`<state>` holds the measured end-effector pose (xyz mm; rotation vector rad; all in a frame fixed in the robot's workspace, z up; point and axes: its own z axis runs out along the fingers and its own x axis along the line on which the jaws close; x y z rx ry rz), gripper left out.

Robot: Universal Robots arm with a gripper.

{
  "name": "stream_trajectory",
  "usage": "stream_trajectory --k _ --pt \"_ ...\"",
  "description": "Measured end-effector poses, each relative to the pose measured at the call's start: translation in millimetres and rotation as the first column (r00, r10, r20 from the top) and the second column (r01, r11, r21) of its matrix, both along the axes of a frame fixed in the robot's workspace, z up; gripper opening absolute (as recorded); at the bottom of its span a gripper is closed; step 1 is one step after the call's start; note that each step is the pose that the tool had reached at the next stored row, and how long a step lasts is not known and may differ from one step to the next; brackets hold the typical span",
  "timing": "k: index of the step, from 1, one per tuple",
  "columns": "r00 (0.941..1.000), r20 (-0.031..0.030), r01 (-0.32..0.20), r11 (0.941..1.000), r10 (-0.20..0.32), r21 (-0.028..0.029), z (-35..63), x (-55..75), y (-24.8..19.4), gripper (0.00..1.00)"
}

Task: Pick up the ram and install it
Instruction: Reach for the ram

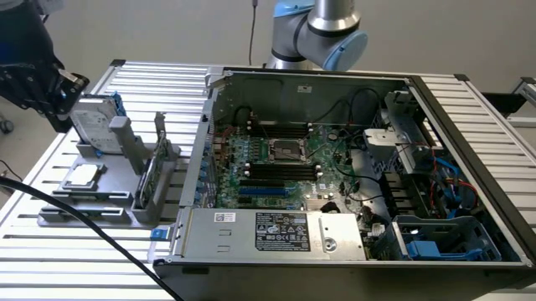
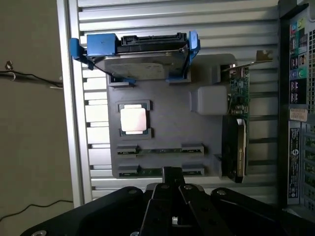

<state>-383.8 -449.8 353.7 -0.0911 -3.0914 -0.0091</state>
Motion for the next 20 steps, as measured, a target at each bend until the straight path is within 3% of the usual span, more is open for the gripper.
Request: stream_trajectory --k 10,17,20 --pt "0.9987 -0.0134 -0.049 0.9988 0.049 0.0001 -7.2 -0.3 -8.5 0.11" --pt "0.9963 -0.0130 -0.085 0.9964 0.085 0.0000 -14.0 -5.0 -11.4 0.11" --pt "0.9964 -0.0039 -0.085 0.9964 0.085 -0.0006 -17.4 -17.4 -11.6 0.11"
